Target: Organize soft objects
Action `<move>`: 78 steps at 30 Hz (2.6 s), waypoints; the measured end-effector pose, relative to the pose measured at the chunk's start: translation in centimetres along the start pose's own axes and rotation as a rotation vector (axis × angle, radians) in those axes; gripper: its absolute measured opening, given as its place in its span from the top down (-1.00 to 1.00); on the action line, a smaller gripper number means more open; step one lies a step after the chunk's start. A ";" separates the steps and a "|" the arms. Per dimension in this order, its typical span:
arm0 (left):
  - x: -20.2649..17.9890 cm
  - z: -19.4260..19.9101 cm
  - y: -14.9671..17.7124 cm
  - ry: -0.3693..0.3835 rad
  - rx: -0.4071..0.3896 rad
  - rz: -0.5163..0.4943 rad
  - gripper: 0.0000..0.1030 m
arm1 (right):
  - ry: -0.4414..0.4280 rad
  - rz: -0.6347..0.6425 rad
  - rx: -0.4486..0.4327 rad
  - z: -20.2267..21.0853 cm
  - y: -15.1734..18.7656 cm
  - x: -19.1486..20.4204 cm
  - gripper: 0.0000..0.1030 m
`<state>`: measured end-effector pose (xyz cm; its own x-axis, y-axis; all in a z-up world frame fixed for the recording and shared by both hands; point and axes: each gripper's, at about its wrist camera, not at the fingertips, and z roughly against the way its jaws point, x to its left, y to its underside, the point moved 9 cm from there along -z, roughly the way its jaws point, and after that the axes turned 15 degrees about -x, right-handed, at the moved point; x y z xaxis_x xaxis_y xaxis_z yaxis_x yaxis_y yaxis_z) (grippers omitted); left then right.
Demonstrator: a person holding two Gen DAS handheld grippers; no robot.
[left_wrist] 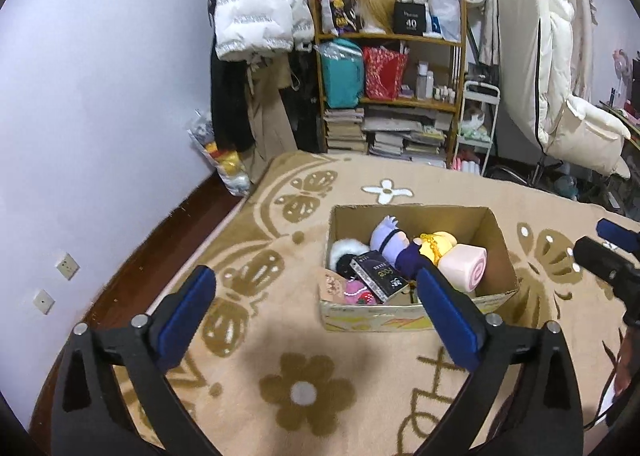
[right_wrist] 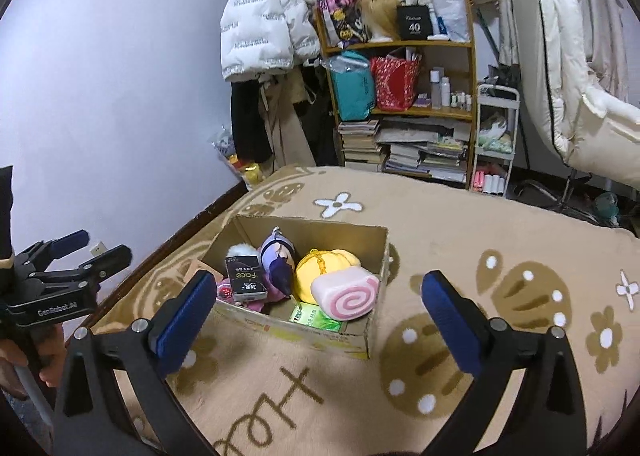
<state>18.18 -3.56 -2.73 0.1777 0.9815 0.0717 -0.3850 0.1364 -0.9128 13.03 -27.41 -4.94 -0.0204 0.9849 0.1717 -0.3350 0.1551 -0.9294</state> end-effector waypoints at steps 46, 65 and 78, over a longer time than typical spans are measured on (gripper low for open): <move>1.0 3.5 6.0 -0.022 -0.055 0.002 -0.97 | 0.040 -0.033 -0.076 4.7 5.4 -1.7 -1.00; 0.1 3.3 6.3 0.006 -0.045 -0.024 -0.97 | 0.044 -0.033 -0.062 4.2 6.1 -1.8 -1.00; 0.0 3.1 6.5 0.014 -0.031 -0.032 -0.97 | 0.043 -0.033 -0.060 4.2 6.1 -1.8 -1.00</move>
<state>12.93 -2.25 -7.40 0.2023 0.9747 0.0954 -0.3507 0.1630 -0.9222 7.07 -28.56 -9.51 0.0307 0.9814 0.1894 -0.2775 0.1904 -0.9417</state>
